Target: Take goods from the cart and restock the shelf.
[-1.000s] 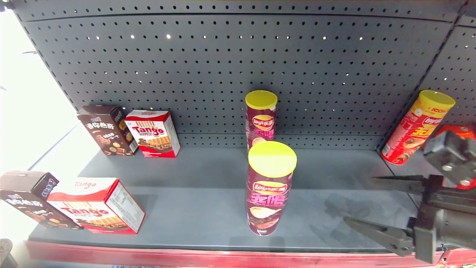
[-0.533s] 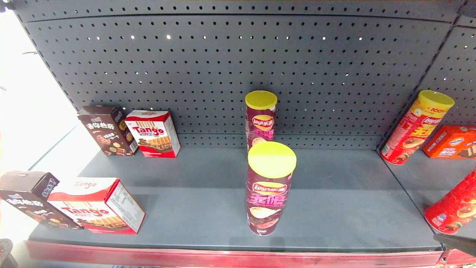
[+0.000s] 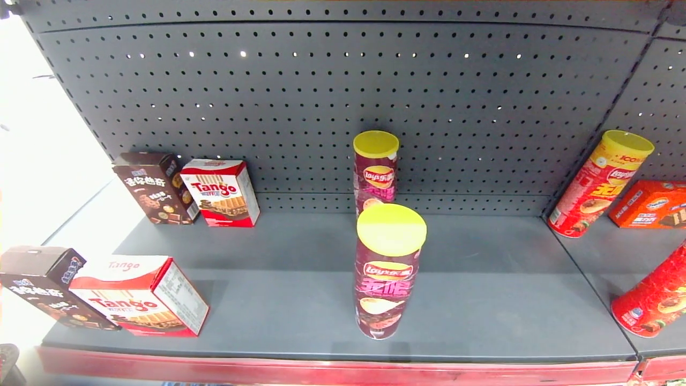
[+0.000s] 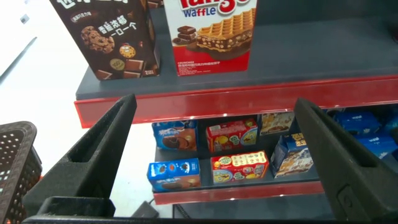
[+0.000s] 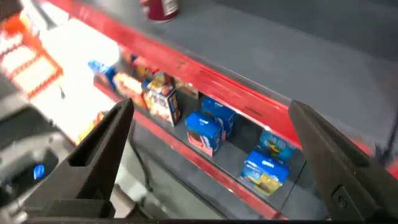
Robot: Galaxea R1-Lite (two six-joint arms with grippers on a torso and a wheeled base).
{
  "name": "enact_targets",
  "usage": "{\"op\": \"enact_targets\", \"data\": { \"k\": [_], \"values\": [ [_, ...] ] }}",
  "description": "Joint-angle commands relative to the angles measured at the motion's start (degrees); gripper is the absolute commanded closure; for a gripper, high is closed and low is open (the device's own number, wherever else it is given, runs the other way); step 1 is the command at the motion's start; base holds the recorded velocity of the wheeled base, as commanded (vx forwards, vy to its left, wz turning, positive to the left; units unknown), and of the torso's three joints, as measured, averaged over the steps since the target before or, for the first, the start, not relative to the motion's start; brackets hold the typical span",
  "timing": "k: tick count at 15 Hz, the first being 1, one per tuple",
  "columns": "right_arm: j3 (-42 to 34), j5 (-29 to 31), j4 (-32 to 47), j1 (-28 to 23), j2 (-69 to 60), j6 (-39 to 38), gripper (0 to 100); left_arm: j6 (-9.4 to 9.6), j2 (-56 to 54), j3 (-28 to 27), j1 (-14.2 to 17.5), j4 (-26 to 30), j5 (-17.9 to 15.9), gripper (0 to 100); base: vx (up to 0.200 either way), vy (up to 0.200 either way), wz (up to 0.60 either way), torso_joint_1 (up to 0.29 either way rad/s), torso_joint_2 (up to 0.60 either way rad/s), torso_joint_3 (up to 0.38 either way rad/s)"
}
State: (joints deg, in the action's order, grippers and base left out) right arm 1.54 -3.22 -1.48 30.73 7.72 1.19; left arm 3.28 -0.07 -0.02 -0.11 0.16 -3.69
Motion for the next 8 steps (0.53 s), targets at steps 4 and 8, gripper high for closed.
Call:
{"op": "enact_targets", "data": {
  "k": [4, 8],
  "values": [
    [-0.39, -1.35, 0.6, -27.57, -0.86, -3.57, 0, -0.03, 0.07, 0.02, -0.07, 0.02, 0.0, 0, 0.0, 0.0, 0.0, 0.0, 0.0, 0.0],
    [-0.66, 0.49, -0.37, -30.82, -6.84, -4.01, 0, -0.03, 0.07, 0.02, 0.02, 0.02, 0.0, 0, 0.0, 0.0, 0.0, 0.0, 0.0, 0.0]
  ]
}}
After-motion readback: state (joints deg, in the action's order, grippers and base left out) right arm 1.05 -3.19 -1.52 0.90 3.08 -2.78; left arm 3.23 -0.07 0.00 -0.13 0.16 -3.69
